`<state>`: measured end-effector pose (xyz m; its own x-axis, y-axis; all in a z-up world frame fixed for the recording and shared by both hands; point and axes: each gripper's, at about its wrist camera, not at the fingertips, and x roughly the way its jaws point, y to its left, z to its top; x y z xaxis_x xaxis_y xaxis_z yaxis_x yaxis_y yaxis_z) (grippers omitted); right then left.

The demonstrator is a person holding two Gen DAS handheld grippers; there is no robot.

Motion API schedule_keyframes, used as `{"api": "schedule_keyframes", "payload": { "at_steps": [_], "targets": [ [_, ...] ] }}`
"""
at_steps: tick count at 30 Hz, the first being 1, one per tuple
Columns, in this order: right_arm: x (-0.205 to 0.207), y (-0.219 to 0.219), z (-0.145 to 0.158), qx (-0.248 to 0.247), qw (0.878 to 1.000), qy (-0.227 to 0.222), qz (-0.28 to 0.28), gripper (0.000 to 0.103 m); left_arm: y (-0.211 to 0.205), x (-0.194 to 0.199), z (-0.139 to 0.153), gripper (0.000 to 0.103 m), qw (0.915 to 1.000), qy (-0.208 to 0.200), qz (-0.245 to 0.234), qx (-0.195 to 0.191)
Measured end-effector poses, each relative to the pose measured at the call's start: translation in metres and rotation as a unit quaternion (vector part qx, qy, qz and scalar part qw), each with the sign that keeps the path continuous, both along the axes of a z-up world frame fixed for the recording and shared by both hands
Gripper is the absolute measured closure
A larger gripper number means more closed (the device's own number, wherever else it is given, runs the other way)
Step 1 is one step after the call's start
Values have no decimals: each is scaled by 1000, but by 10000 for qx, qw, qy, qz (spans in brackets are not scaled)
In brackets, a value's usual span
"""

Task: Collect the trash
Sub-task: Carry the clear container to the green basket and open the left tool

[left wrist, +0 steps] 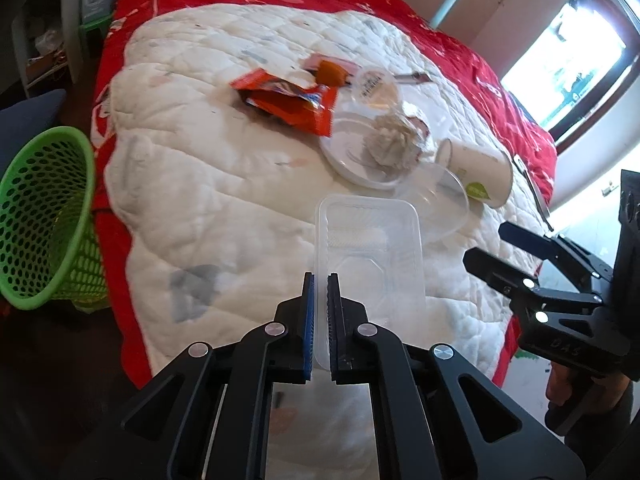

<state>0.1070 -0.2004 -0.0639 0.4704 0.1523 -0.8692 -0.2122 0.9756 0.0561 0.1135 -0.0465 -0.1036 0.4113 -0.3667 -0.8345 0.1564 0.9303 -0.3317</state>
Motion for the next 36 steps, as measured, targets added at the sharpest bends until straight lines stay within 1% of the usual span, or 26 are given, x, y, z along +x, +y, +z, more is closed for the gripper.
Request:
{"api": "schedule_keyframes", "payload": {
  "at_steps": [4,10,12,15,17,20,27,32,36],
  "targets": [
    [6,12,-4,-109,9999,-26,106,32,20,-1,8,99,9998,-120,188,11],
    [21,31,-18,-359,9992,-53,176,33,50,1,20,99,9985,-280,469,29],
    [26,36,-24,-492,9986,-39,187,38,63,3,22,99,9976,-306,613,25],
    [29,39,-30,-634,9978,-11,182,52,80,4,22,99,9964,-325,782,54],
    [29,40,-31,-671,9976,-12,157,53,92,6,22,99,9953,-319,912,82],
    [27,39,-27,-647,9978,-43,148,53,112,8,21,99,9930,-310,1133,109],
    [17,49,-3,-456,9984,-108,308,53,163,16,15,99,9856,-310,1599,450],
    [20,69,13,-198,9987,-126,457,53,203,29,6,99,9782,-201,1940,712],
    [27,92,17,-62,9981,-112,607,53,230,42,-5,98,9716,-86,2121,1046]
  ]
}}
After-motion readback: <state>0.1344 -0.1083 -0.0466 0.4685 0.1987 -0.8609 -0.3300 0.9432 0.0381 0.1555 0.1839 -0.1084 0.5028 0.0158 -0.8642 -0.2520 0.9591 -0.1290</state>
